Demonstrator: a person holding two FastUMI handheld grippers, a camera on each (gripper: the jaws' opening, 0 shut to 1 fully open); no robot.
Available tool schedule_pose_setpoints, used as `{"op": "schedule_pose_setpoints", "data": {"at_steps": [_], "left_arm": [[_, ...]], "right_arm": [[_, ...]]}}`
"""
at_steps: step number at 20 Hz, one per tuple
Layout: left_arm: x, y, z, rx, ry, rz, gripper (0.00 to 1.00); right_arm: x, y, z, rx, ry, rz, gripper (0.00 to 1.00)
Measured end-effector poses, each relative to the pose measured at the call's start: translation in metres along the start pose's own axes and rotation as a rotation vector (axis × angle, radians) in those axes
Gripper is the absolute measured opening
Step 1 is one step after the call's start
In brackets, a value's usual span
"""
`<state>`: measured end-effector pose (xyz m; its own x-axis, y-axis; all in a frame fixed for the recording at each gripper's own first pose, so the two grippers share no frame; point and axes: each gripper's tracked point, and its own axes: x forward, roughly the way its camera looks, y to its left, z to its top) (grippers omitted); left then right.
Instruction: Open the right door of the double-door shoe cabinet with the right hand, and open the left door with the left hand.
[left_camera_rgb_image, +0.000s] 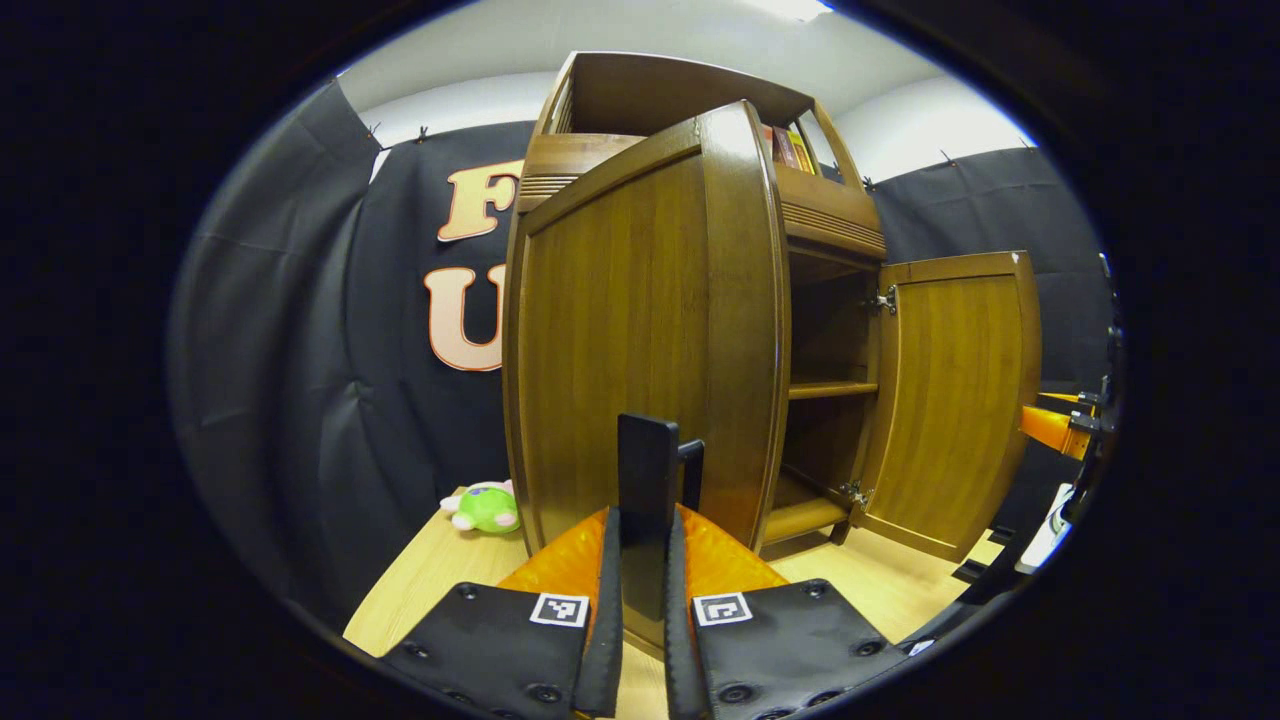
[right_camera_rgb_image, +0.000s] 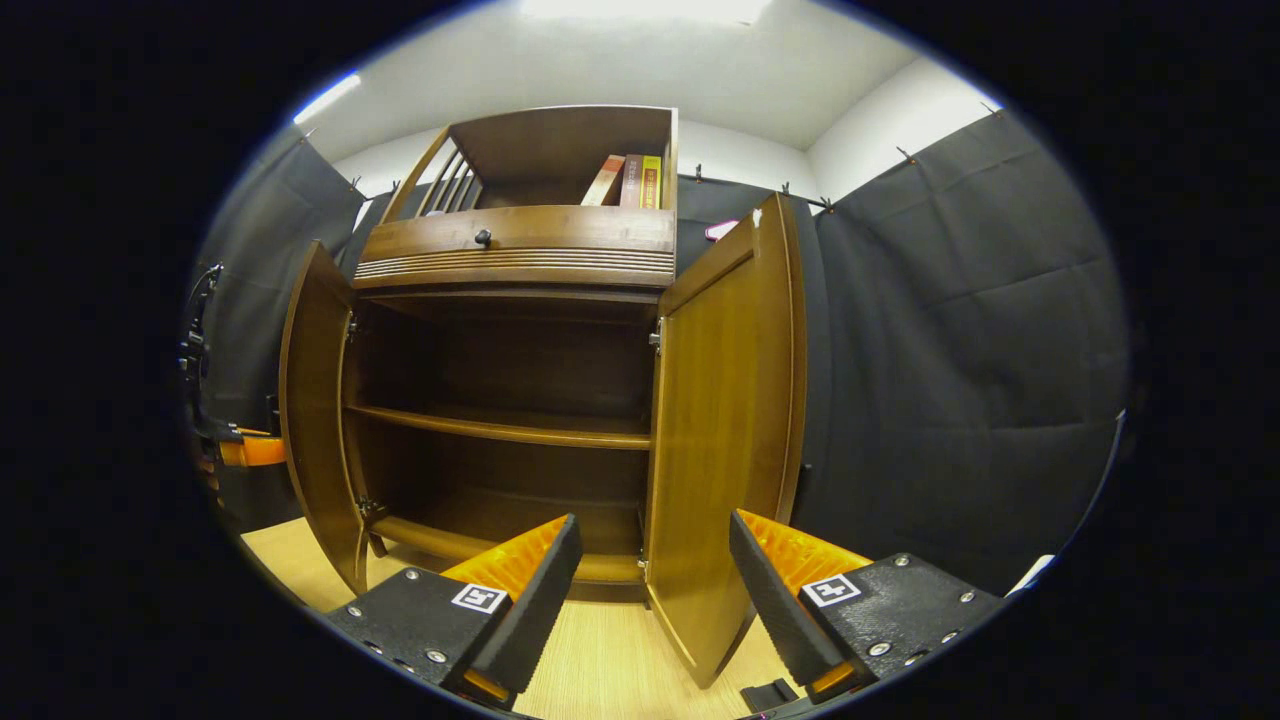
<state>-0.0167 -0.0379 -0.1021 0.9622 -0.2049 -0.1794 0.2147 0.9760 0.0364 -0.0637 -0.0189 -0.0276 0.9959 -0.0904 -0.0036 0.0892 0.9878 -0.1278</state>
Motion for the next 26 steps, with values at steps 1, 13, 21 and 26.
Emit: {"op": "schedule_pose_setpoints", "data": {"at_steps": [1,13,21,26], "left_arm": [[-0.002,0.004,0.000,0.003,-0.001,0.011,0.24],[-0.034,0.055,-0.003,-0.004,0.004,0.105,0.19],[-0.049,0.094,-0.002,0.001,-0.006,0.193,0.19],[-0.071,0.135,0.004,-0.010,-0.021,0.294,0.13]], "right_arm": [[0.001,0.002,0.002,-0.002,-0.001,0.001,0.92],[0.011,0.036,-0.001,0.005,0.010,0.068,0.92],[0.016,0.056,-0.006,0.022,0.027,0.103,0.93],[0.017,0.061,-0.007,0.018,0.031,0.109,0.93]]}}
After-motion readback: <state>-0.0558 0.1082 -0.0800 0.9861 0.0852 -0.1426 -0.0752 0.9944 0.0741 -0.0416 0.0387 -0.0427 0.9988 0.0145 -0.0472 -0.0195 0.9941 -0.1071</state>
